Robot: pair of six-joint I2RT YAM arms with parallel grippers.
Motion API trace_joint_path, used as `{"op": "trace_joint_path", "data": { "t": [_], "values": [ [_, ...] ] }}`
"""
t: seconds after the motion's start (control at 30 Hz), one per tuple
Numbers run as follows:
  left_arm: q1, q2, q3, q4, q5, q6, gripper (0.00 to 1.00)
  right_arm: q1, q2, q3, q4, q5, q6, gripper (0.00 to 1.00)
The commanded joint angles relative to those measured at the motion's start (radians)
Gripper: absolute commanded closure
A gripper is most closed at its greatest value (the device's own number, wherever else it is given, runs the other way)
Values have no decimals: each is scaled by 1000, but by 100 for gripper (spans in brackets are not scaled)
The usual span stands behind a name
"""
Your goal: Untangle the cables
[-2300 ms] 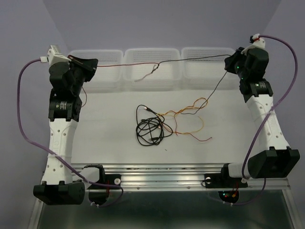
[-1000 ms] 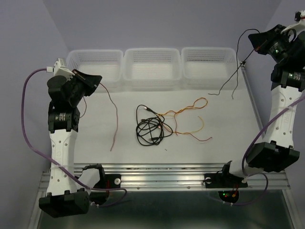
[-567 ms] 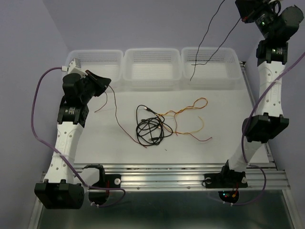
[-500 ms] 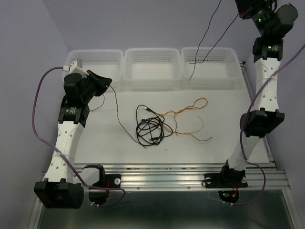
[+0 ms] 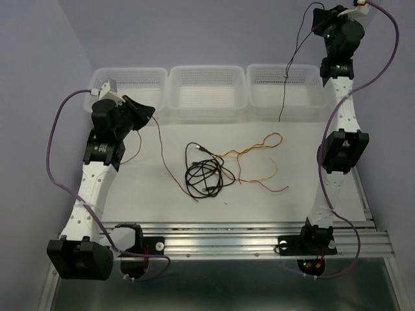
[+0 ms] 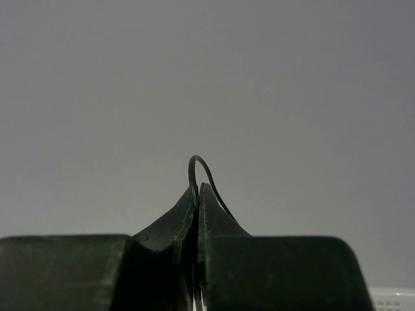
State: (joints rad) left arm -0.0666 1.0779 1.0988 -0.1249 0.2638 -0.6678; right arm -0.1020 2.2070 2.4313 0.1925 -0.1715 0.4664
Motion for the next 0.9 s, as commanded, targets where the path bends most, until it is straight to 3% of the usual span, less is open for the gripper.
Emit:
{"op": "trace_joint_path", "data": {
  "t": [0.0,0.13,0.3,0.43,0.6,0.67,0.87],
  "values": [
    [-10,7,-10,70,0,30,100,41,39,-41,81,147,-43,99],
    [-10,11,-11,68,-1,34,100,85,52,-132,94,318,-80,99],
    [-13,2,-25,70,-14,33,100,126,88,-185,61,418,-100,99],
    [-12,-1,-33,65,-12,39,100,148,69,-386,114,477,-42,99],
    [-13,-10,-31,47,-17,45,100,148,94,-456,85,562,-26,97],
    [-13,-16,-28,42,-15,45,100,148,99,-468,61,582,-26,88],
    [-15,-24,-4,34,-6,45,100,148,76,-434,-71,645,8,38]
  ]
}}
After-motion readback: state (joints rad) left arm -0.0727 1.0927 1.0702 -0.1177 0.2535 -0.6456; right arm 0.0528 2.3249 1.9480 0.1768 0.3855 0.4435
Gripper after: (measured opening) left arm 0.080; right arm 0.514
